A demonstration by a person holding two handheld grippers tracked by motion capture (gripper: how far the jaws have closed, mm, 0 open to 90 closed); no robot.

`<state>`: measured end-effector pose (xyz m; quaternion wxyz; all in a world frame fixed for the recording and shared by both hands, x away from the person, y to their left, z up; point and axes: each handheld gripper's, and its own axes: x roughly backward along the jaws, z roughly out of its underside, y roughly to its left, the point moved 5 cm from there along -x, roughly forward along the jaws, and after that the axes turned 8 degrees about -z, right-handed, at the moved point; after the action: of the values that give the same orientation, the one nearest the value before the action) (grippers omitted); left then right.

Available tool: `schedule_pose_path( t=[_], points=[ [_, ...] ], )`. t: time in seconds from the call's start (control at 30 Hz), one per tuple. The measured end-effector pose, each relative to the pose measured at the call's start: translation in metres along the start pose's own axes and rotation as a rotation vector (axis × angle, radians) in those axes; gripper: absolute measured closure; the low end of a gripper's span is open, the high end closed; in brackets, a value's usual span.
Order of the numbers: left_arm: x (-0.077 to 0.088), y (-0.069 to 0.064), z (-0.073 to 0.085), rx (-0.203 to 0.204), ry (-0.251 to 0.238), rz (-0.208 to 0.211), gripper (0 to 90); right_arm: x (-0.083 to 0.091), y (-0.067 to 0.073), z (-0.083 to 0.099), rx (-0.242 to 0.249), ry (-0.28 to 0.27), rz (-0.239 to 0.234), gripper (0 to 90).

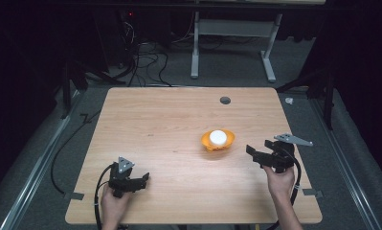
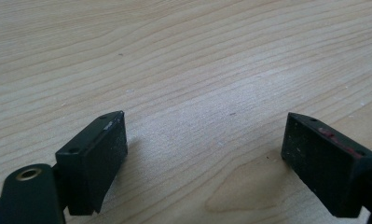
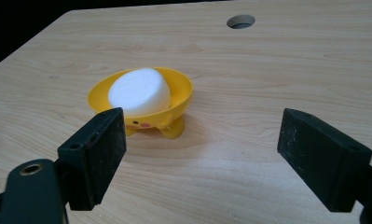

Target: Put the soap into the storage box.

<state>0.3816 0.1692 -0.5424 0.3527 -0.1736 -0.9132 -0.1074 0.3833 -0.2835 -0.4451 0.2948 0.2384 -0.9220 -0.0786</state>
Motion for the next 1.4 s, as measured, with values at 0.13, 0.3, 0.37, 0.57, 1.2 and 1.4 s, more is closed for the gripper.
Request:
schedule_pose_path(
  t=[0.13,0.3,0.37,0.57,1.2,1.4],
  points=[
    [0.000,0.000,0.000,0.001,-0.001,0.000,14.7,0.007,-0.001,0.003,-0.007,-0.026,0.006,16.4],
    [0.000,0.000,0.000,0.001,-0.001,0.000,14.7,0.016,-0.001,0.006,-0.010,-0.048,0.023,17.8],
    [0.000,0.000,0.000,0.002,-0.001,-0.001,14.7,0.018,-0.002,0.007,-0.008,-0.051,0.025,18.2],
    [0.000,0.000,0.000,0.002,0.000,0.000,14.7,0.023,-0.004,0.011,-0.011,-0.062,0.030,18.2],
    [0.000,0.000,0.000,0.001,0.001,-0.001,14.6,0.026,-0.007,0.034,0.003,-0.057,0.075,18.0],
    [0.000,0.000,0.000,0.001,0.001,-0.001,14.6,0.024,-0.004,0.039,0.019,-0.041,0.079,17.9]
  ],
)
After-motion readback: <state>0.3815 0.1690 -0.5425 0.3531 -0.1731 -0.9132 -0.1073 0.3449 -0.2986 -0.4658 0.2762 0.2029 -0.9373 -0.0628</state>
